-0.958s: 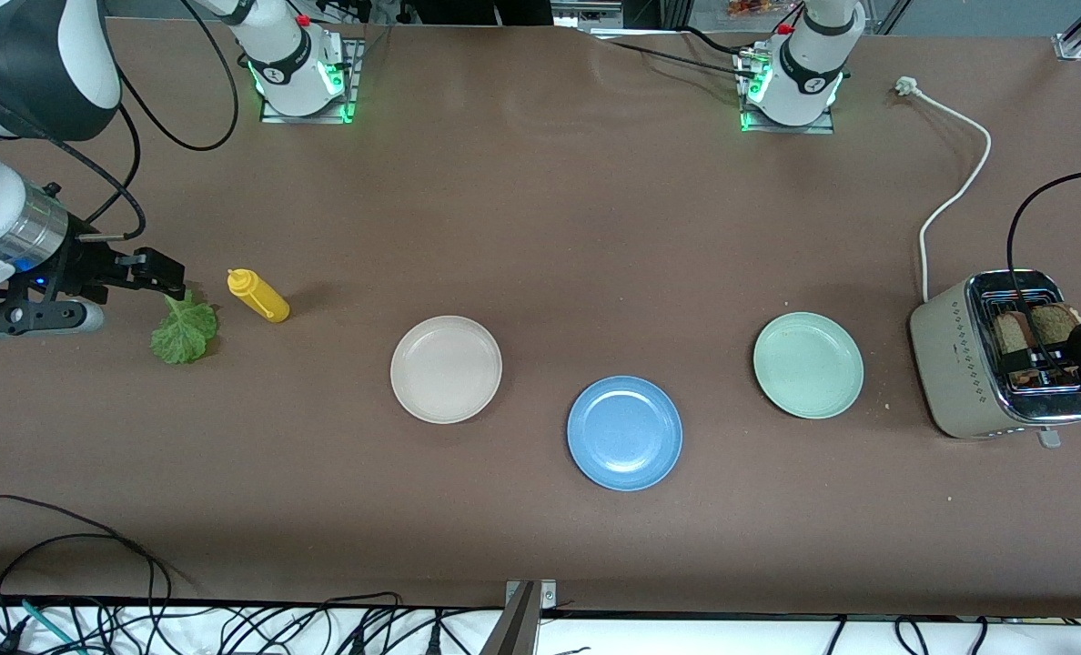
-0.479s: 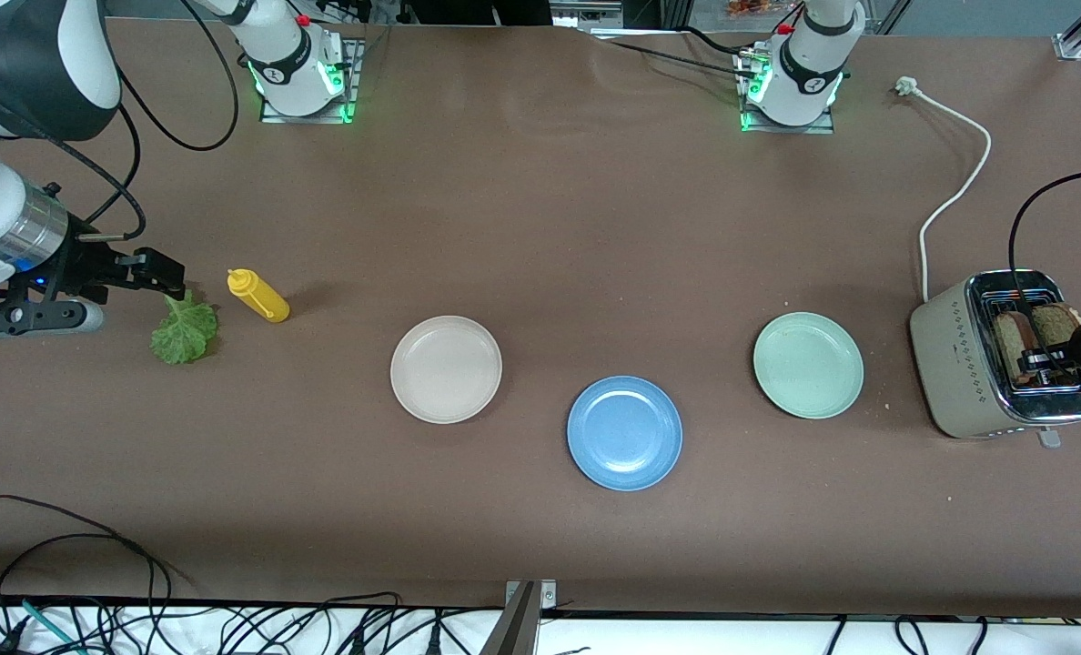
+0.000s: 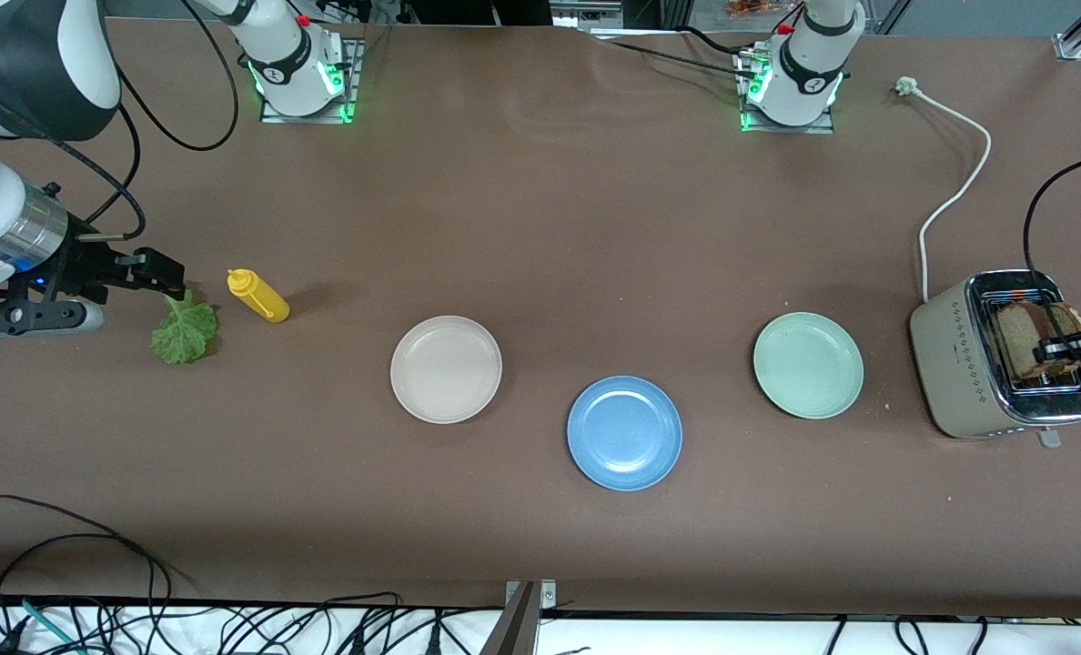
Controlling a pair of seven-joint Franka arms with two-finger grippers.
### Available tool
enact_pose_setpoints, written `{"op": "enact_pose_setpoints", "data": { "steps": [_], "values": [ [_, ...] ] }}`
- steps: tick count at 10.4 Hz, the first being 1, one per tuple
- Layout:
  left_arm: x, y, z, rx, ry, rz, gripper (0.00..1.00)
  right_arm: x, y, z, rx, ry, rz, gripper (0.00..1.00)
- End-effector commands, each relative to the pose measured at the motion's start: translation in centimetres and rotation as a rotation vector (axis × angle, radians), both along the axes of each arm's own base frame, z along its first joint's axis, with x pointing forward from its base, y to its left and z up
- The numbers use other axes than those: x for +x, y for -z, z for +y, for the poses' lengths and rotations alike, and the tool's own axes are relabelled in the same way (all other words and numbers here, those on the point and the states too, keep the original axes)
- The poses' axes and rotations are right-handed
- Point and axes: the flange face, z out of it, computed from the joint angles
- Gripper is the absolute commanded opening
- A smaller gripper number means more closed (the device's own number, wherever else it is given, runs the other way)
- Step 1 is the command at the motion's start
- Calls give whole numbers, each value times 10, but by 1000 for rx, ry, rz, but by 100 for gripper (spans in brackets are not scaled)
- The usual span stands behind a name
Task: Make sandwich in blue plate with both arms
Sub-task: 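Grasp the bread slice with the left gripper and lift it out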
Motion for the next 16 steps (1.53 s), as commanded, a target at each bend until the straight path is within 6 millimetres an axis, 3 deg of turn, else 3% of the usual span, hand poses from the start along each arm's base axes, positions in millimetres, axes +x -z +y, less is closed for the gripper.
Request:
{"op": "enact_pose_setpoints", "data": {
  "steps": [1,3,4,7,10,13,14,16],
  "values": [
    [-26,-71,-7,19,44,-11,0,1,-6,0,16,4,6,100],
    [-42,-109,-19,17,88,-14,0,1,-6,0,14,5,5,100],
    [-50,-140,-24,25,98,-44,0,1,-6,-1,14,5,5,100],
    [-52,-164,-36,14,111,-54,0,1,-6,0,16,4,6,100],
    [-40,-154,-68,6,152,-42,0,1,-6,0,16,5,5,100],
    [-20,-123,-120,-135,132,-28,0,1,-6,0,16,5,5,100],
    [-10,-104,-147,-193,152,-10,0,1,-6,0,16,5,4,100],
    [0,-89,-208,-205,151,-16,0,1,-6,-1,14,5,5,100]
  ]
}}
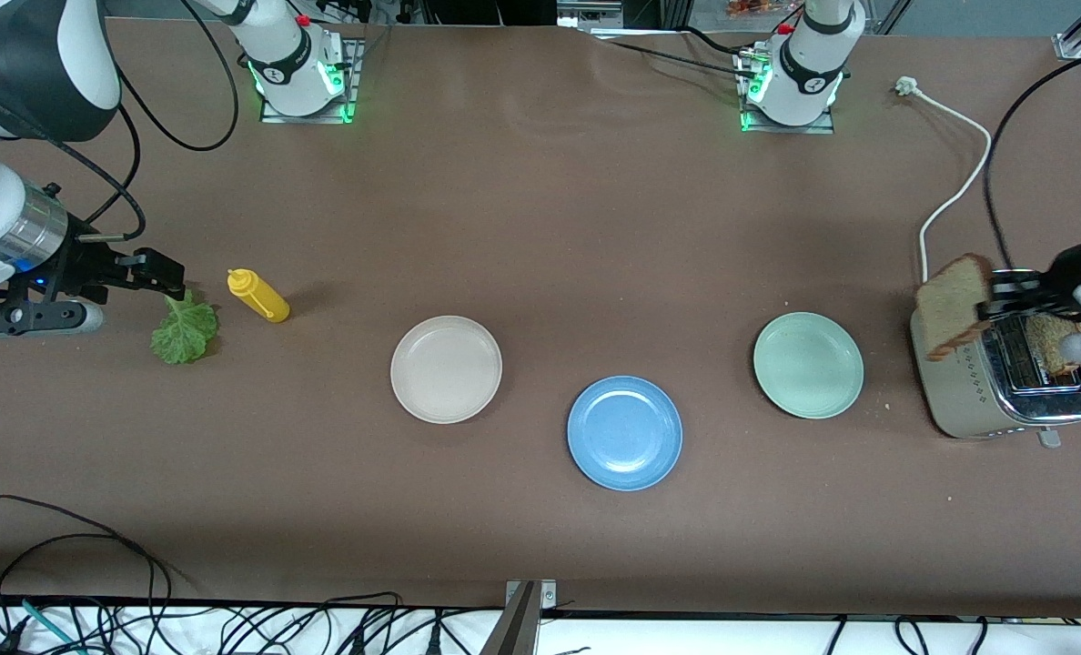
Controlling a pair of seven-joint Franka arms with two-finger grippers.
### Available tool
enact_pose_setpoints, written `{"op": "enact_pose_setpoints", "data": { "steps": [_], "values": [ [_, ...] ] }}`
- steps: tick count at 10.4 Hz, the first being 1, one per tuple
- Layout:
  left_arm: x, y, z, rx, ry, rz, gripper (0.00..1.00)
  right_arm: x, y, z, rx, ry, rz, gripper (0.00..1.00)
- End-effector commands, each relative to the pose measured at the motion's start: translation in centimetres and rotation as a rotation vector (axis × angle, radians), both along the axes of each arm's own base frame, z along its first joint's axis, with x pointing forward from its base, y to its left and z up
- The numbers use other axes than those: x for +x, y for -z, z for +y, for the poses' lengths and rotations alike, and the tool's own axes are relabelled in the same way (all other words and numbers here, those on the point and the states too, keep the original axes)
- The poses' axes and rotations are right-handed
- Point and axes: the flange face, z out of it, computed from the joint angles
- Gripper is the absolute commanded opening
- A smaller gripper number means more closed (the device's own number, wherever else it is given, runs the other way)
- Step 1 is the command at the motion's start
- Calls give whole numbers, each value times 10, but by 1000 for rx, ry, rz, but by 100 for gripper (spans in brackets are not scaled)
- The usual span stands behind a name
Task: Make sandwich in blue plate with both arms
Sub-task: 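Carry the bread to the blue plate while the right gripper reaches the lettuce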
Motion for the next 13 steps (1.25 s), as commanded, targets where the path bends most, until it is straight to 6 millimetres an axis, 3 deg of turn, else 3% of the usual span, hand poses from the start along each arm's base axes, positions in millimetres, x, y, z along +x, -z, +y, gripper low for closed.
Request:
{"op": "enact_pose_setpoints", "data": {
  "steps": [1,3,6,10,13],
  "values": [
    [19,21,-81,-109,-37,-20,0,1,-6,0,14,4,5,100],
    [35,62,-140,-268,-68,6,0,1,-6,0,14,4,5,100],
    [55,111,-219,-357,-185,-38,0,1,-6,0,14,3,5,100],
    [67,146,-268,-499,-289,-58,0,2,-6,-4,12,5,3,100],
    [81,178,-292,-586,-343,-47,0,4,0,-8,9,12,13,100]
  ]
}}
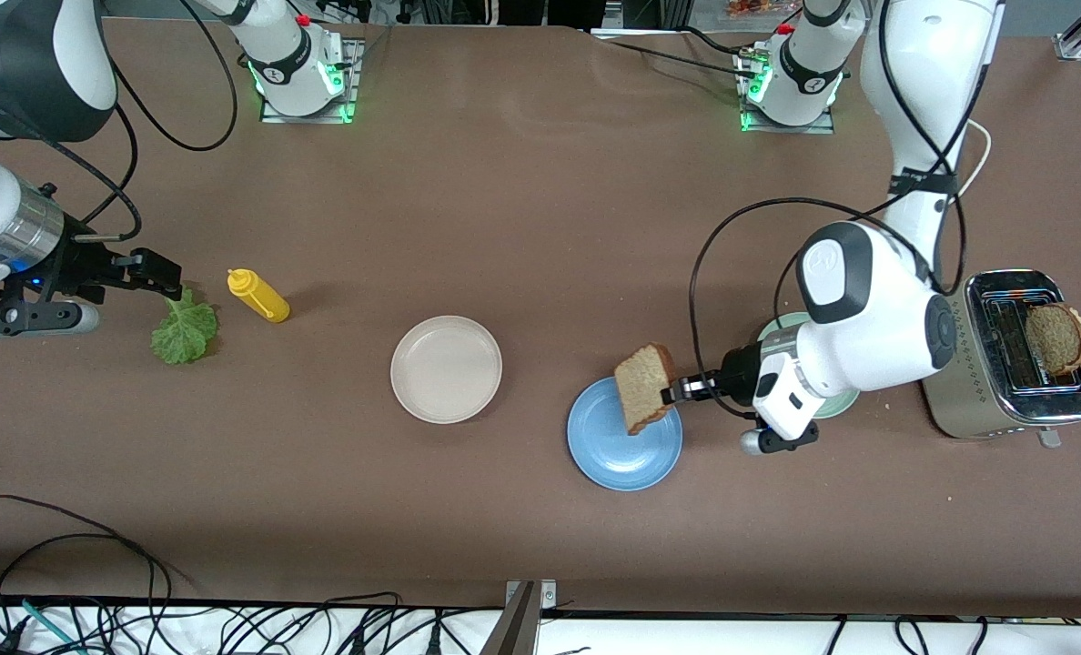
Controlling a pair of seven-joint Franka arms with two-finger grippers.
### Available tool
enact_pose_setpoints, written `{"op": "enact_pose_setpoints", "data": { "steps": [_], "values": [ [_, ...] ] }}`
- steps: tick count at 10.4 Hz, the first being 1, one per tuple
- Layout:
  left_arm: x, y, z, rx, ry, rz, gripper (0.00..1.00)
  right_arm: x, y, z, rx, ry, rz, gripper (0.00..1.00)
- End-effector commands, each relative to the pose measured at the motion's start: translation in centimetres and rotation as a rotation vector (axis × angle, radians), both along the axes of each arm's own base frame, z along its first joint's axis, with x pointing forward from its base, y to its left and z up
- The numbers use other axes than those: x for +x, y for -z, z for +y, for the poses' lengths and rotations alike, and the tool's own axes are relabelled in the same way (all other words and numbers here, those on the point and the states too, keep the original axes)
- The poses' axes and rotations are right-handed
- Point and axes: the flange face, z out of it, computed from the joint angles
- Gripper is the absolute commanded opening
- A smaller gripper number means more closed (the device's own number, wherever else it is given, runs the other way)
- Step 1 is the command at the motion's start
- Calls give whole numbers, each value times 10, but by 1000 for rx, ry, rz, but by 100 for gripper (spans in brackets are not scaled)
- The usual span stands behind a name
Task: Make sandwich in blue plate with both arms
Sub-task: 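Carry the bread to the blue plate while the right gripper reaches the lettuce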
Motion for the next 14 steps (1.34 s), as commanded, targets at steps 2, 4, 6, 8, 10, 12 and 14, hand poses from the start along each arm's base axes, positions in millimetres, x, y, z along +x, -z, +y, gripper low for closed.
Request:
{"op": "enact_pose_setpoints", "data": {
  "steps": [2,4,6,8,10,12,14],
  "values": [
    [20,37,-30,-35,-85,-62,0,10,20,-18,-11,26,45,100],
    [24,49,-37,-24,-96,-86,0,13,55,-58,-39,-4,112,100],
    [24,55,-40,-20,-90,-83,0,19,97,-87,-51,-13,181,100],
    [21,72,-45,-10,-78,-68,0,23,153,-98,-129,-35,277,100],
    [20,88,-45,2,-53,-67,0,13,210,-120,-124,-25,269,100],
    [18,98,-49,13,-64,-78,0,1,246,-122,-121,-31,264,100],
    [18,106,-52,24,-55,-86,0,-2,277,-142,-118,-25,300,100]
  ]
}}
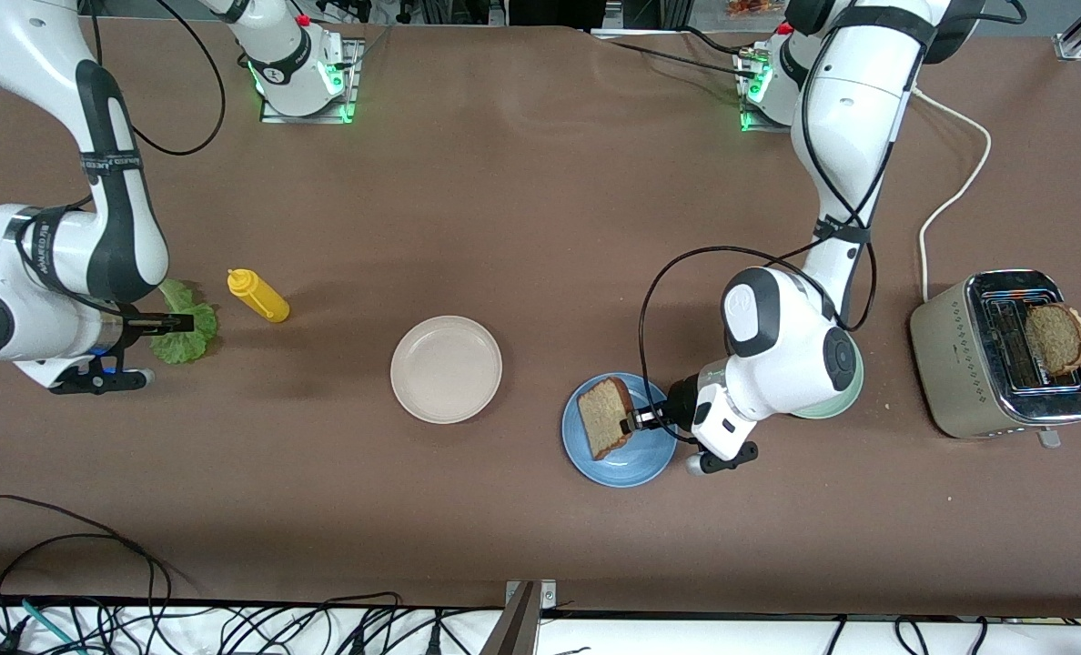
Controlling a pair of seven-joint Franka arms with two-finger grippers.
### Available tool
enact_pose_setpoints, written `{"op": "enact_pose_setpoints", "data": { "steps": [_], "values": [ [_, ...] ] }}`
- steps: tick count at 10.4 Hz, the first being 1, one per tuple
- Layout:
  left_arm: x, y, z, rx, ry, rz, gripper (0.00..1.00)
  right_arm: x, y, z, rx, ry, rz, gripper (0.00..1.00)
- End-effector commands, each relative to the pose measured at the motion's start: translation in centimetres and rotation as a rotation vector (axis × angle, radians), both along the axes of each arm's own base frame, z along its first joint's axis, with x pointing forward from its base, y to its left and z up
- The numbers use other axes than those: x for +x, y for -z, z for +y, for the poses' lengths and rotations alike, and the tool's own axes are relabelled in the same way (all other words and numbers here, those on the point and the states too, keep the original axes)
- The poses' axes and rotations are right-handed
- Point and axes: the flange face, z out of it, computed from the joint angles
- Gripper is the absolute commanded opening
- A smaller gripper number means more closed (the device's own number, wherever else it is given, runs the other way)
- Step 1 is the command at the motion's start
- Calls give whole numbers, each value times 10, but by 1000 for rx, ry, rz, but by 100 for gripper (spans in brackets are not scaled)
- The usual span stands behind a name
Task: Make sandwich in blue plate with both arms
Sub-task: 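Lower the bread onto the blue plate while the right gripper grasps lettuce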
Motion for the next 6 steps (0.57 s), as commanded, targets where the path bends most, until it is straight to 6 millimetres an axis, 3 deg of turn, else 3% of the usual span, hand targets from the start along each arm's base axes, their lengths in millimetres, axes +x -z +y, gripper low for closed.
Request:
{"op": "enact_pose_setpoints", "data": {
  "steps": [1,5,6],
  "values": [
    [5,11,-2,7,41,-56,0,-9,33,-19,2,-18,36,100],
    [9,21,6,34,86,-115,0,-17,67,-47,6,3,72,100],
    [8,27,6,46,129,-146,9,-21,74,-50,10,10,72,100]
  ]
}}
